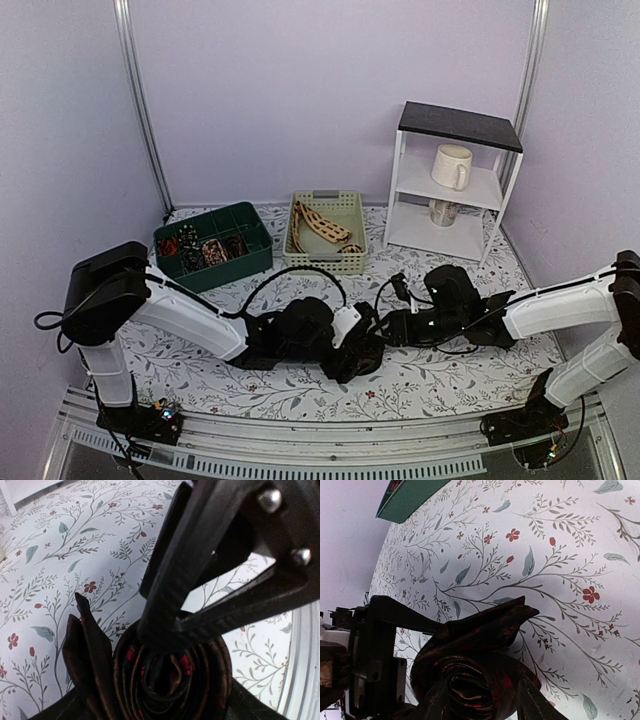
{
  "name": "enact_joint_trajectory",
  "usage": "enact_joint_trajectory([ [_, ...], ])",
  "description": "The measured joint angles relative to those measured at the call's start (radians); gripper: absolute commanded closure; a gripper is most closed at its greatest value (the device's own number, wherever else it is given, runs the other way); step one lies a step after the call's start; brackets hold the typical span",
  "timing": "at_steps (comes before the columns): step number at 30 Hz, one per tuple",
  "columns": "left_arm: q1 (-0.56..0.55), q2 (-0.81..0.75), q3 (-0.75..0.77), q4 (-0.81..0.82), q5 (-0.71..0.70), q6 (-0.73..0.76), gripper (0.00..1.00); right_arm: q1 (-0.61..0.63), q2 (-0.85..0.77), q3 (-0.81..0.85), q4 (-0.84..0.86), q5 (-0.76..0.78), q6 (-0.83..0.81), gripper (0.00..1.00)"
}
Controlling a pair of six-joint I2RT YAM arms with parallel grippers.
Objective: Roll the ties
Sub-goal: Pick up the tie from the center of the board.
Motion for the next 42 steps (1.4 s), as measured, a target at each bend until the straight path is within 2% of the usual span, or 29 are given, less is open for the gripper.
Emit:
enact_joint_trajectory([
  [6,0.013,0.001,0.018,-0.048,0.031,0.015,0.18,0.000,-0.082,-0.020,-0.014,0.038,0.033,0.46],
  [20,0.034,0.043,0.182,-0.261,0.100,0.136,0.14,-0.033,-0.332,-0.122,-0.130,0.181,0.084,0.41],
  [26,0.045,0.122,0.255,-0.327,0.152,0.185,0.10,-0.035,-0.419,-0.127,-0.182,0.225,0.092,0.41],
  [42,0.059,0.167,0.365,-0.448,0.154,0.297,0.11,-0.039,-0.494,-0.150,-0.238,0.269,0.100,0.41],
])
